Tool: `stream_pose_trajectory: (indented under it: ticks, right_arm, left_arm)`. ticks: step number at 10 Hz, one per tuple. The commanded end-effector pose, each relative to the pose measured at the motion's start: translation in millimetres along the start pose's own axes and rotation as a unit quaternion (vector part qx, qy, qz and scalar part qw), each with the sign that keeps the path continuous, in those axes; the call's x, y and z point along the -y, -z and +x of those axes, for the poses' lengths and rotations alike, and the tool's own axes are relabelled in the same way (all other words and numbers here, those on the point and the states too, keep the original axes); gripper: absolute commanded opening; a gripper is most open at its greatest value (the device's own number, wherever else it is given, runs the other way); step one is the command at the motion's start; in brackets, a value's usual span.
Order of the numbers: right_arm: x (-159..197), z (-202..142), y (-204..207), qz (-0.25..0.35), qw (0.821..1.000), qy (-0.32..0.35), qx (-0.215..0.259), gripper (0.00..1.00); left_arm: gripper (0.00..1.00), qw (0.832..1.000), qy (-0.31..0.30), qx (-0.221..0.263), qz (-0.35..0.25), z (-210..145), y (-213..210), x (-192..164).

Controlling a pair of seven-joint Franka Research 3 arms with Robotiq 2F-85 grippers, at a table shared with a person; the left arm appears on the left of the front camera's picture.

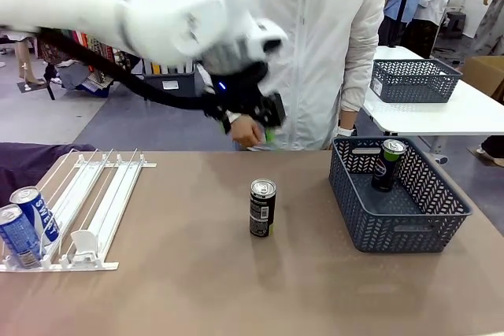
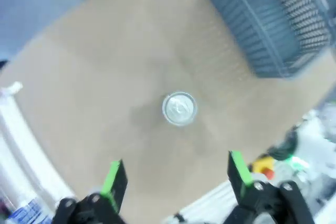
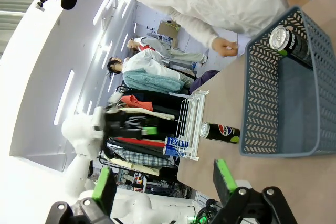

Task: Retrieve and store the cans from the dispenser.
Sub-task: Pick up the last remaining can from one row of the Automatic Can Dispenser and place it in the middle of the table.

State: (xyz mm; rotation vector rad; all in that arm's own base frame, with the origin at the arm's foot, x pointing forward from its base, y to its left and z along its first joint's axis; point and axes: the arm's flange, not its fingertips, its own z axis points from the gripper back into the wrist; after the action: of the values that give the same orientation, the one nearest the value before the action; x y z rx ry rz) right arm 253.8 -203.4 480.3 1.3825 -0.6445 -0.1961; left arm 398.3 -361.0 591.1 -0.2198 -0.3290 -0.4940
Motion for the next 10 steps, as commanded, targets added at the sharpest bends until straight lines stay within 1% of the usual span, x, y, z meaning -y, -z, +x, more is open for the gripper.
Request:
stream_pose_trajectory:
  ticks: [1, 2, 3, 4, 5, 6, 7, 8, 9, 10]
  right_arm:
    - [-1, 2, 1, 0.01, 1.0, -0.012, 0.004, 1.0]
    - [-1, 2, 1, 0.01, 1.0, -0.012, 0.004, 1.0]
    - [-1, 2, 1, 0.01, 1.0, -0.012, 0.004, 1.0]
    - [-1, 2, 1, 0.01, 1.0, -0.012, 0.004, 1.0]
    - [-1, 2, 1, 0.01, 1.0, -0.012, 0.004, 1.0]
    - [-1, 2, 1, 0.01, 1.0, -0.012, 0.004, 1.0]
    - [-1, 2, 1, 0.01, 1.0, -0.012, 0.004, 1.0]
    - [-1, 2, 1, 0.01, 1.0, -0.012, 0.004, 1.0]
    - [-1, 2, 1, 0.01, 1.0, -0.012, 0.004, 1.0]
    - [-1, 2, 1, 0.01, 1.0, -0.012, 0.004, 1.0]
  left_arm:
    - [1.0, 0.994, -0.021, 0.043, -0.101, -70, -58, -95]
    - [1.0, 0.985, -0.061, 0.06, -0.148, -102, -86, -143]
    - [1.0, 0.968, -0.068, 0.083, -0.228, -144, -111, -187]
    - [1.0, 0.947, -0.126, 0.124, -0.269, -197, -131, -240]
    - [1.0, 0.927, -0.153, 0.138, -0.313, -239, -138, -281]
    - [1.0, 0.9, -0.205, 0.171, -0.343, -276, -135, -319]
    - [1.0, 0.876, -0.214, 0.184, -0.391, -306, -126, -348]
    - [1.0, 0.862, -0.213, 0.186, -0.422, -321, -109, -367]
    - [1.0, 0.872, -0.213, 0.127, -0.422, -317, -94, -371]
    - [1.0, 0.875, -0.214, 0.185, -0.392, -338, -128, -352]
